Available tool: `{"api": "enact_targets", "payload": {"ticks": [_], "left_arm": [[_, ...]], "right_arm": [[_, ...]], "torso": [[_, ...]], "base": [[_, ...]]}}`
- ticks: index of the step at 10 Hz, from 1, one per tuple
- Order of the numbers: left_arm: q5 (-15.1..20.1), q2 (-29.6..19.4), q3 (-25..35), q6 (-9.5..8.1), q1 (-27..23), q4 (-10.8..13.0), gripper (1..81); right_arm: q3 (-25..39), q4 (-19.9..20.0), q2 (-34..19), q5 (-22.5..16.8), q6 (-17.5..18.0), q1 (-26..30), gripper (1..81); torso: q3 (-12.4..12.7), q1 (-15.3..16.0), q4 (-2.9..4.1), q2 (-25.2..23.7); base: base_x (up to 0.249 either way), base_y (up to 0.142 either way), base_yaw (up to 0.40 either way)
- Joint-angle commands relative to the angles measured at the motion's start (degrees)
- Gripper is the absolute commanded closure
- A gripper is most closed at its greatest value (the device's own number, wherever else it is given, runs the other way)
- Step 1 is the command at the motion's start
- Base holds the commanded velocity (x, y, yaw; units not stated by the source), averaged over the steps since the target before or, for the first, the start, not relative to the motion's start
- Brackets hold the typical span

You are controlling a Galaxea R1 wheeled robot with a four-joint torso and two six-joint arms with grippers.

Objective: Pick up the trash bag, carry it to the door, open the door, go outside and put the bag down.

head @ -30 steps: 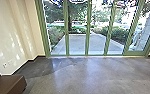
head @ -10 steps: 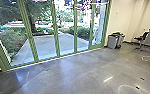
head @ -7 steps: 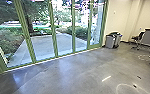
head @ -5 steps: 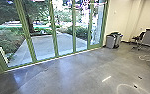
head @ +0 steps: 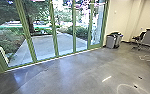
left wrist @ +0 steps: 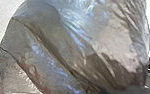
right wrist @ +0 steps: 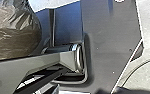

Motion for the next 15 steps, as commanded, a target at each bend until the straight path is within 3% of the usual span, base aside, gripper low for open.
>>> {"api": "enact_targets", "payload": {"ticks": [1, 4, 15], "left_arm": [[3.64, -0.13, -0.17, 0.26, -3.30, 0.17, 81.1], [3.64, -0.13, -0.17, 0.26, -3.29, 0.17, 81.1], [3.64, -0.30, -0.17, 0.26, -3.30, 0.17, 81.1]], "right_arm": [[0.26, -0.50, 0.09, -3.18, -0.15, 2.07, 1.0], [0.17, -0.41, 0.09, -3.18, -0.15, 1.98, 1.0], [0.17, -0.50, 0.44, -3.27, -0.15, 2.15, 1.0]], "torso": [[0.00, 0.00, 0.00, 0.00], [0.00, 0.00, 0.00, 0.00], [0.05, -0.13, 0.00, 0.00]], "base": [[0.000, 0.000, 0.000], [0.030, 0.000, 0.000], [0.132, 0.000, 0.000]]}}
